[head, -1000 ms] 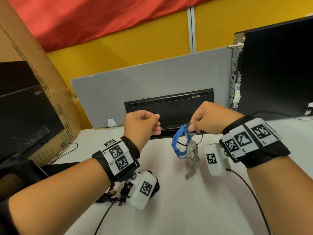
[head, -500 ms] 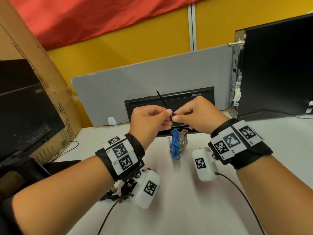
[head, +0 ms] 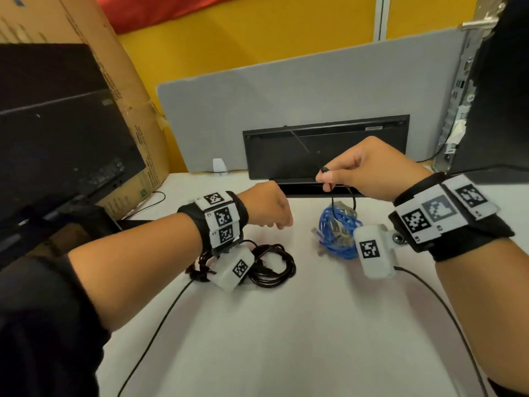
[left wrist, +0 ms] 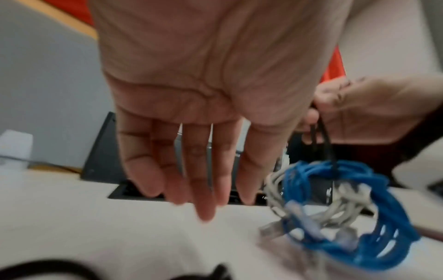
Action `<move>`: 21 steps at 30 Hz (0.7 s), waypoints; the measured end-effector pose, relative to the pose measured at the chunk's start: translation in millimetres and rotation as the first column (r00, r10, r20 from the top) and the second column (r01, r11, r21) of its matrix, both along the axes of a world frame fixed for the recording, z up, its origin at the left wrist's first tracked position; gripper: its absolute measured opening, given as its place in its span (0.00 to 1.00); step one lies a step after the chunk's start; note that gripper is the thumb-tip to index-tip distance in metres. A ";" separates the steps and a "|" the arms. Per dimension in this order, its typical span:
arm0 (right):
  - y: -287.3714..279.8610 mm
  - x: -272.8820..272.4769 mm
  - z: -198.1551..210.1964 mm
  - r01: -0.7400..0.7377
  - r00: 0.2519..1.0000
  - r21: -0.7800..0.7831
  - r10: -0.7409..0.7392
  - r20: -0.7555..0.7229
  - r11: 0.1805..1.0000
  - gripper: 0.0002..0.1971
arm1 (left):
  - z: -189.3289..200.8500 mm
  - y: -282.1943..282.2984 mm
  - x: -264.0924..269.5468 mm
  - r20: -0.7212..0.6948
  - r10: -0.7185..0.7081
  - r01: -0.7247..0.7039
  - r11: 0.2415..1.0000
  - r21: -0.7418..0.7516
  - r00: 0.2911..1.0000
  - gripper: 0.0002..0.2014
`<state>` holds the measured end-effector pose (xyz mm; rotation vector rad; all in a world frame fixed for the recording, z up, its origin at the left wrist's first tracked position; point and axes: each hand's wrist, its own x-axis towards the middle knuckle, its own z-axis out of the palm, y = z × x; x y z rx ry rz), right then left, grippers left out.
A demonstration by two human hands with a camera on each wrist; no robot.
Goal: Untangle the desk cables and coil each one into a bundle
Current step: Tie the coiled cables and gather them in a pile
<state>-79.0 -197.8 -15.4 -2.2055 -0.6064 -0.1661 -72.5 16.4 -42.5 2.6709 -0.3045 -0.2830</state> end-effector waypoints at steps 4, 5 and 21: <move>2.3 -0.8 -0.5 -0.009 0.999 -0.066 0.006 -0.036 0.998 0.09 | -15.7 14.5 3.5 -0.170 0.008 0.060 0.920 0.386 0.985 0.18; 3.1 -1.4 0.0 -0.012 0.999 -0.077 0.008 -0.044 0.997 0.09 | -17.7 16.2 3.5 -0.200 0.020 0.062 0.916 0.395 0.980 0.20; 5.1 -3.1 0.3 0.000 0.998 -0.078 -0.006 -0.066 0.997 0.09 | 2.2 15.0 5.2 -0.105 0.109 -0.112 0.993 -0.024 0.988 0.11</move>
